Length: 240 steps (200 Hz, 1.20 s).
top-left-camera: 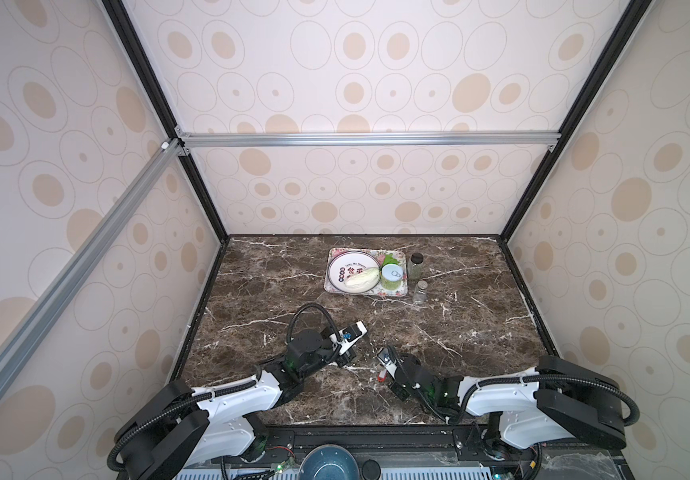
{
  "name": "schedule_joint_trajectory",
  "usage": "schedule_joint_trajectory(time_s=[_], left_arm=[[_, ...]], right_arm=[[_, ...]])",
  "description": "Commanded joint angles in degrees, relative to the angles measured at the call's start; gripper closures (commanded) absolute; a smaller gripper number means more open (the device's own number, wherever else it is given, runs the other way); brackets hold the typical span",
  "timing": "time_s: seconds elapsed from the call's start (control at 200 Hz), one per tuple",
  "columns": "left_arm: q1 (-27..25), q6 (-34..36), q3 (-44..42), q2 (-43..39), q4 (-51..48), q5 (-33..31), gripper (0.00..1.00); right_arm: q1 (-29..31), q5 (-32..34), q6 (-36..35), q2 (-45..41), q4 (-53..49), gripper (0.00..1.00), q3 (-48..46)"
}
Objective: Put the keys on the keyring
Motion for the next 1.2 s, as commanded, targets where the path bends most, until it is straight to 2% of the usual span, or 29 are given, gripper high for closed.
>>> schedule_joint_trajectory(time_s=[0.0, 0.425, 0.625, 1.025, 1.126, 1.196], left_arm=[[-0.37, 1.22, 0.20, 0.02, 3.18, -0.05, 1.00], [-0.41, 1.22, 0.20, 0.02, 3.09, 0.02, 1.00], [-0.43, 1.30, 0.23, 0.10, 3.09, -0.05, 1.00], [-0.42, 1.04, 0.29, 0.01, 3.09, 0.31, 1.00], [-0.37, 1.04, 0.20, -0.41, 2.89, 0.25, 1.00], [-0.41, 1.13, 0.20, -0.68, 2.83, 0.22, 1.00]], right_arm=[[0.49, -0.76, -1.31, -0.56, 1.17, 0.82, -0.25], [0.35, 0.05, -5.37, 5.61, 6.40, 0.83, -0.44], [-0.34, -0.61, -5.78, 5.81, 8.27, 0.83, -1.35], [-8.04, -17.43, -4.72, -6.78, 13.67, 0.76, -8.52], [-11.33, -21.85, -5.30, -8.71, 16.60, 0.74, -10.27], [-15.63, -27.40, -5.10, -9.29, 19.87, 0.74, -11.94]])
